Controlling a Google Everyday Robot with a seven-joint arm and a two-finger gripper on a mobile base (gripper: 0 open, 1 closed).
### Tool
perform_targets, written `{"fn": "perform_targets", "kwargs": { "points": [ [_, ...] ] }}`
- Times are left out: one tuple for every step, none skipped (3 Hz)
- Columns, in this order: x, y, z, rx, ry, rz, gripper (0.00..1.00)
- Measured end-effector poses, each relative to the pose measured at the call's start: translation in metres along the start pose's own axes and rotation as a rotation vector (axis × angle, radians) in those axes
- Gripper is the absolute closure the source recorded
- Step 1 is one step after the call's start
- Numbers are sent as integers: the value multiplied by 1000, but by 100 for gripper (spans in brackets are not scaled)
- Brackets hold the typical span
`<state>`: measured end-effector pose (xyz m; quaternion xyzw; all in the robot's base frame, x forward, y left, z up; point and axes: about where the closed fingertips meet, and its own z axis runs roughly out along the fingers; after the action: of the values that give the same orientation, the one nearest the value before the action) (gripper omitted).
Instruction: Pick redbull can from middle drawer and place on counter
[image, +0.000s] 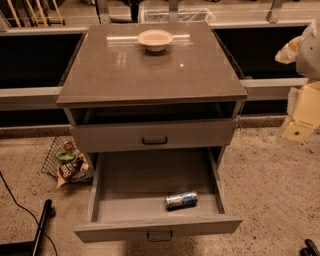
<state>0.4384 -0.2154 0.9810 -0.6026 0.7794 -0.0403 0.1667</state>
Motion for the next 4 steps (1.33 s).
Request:
{"fn": "perform_targets", "kwargs": {
  "points": [
    [0,0,0,0,0,0,0],
    [-2,-4,15,1,1,-7,0],
    [-13,-5,61,-27,-21,-89,0],
    [-18,-2,117,-60,-50,-190,0]
  ]
}}
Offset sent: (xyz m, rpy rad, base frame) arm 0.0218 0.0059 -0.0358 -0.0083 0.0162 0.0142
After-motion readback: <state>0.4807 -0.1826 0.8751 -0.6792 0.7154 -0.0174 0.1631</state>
